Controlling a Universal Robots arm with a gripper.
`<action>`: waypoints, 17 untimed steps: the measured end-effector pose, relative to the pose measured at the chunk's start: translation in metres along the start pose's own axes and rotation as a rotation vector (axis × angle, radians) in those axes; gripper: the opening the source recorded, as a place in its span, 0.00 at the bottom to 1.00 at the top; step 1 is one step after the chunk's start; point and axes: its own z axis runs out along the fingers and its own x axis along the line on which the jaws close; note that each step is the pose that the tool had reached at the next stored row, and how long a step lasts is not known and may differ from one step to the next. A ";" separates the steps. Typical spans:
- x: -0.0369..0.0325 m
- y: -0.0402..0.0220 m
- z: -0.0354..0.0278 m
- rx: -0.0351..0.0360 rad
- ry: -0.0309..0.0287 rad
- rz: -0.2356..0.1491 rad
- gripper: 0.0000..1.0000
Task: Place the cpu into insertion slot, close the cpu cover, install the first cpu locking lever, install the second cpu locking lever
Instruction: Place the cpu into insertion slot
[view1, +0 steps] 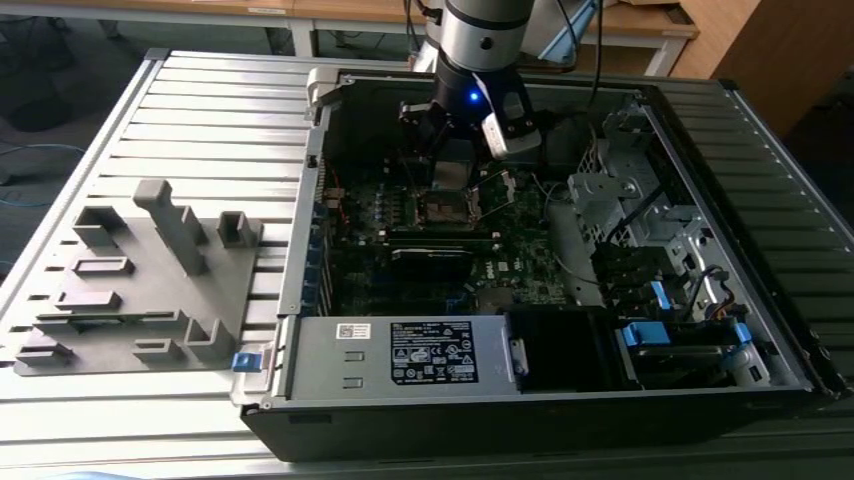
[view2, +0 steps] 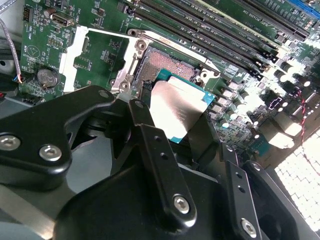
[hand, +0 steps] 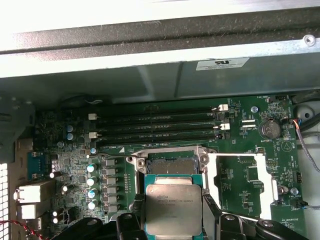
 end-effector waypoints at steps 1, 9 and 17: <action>0.0000 0.0000 0.0000 0.0000 0.0000 0.000 0.54; 0.0000 -0.0001 0.0001 -0.0002 -0.0012 0.015 0.54; 0.0000 -0.0001 0.0007 -0.0018 -0.0072 0.093 0.54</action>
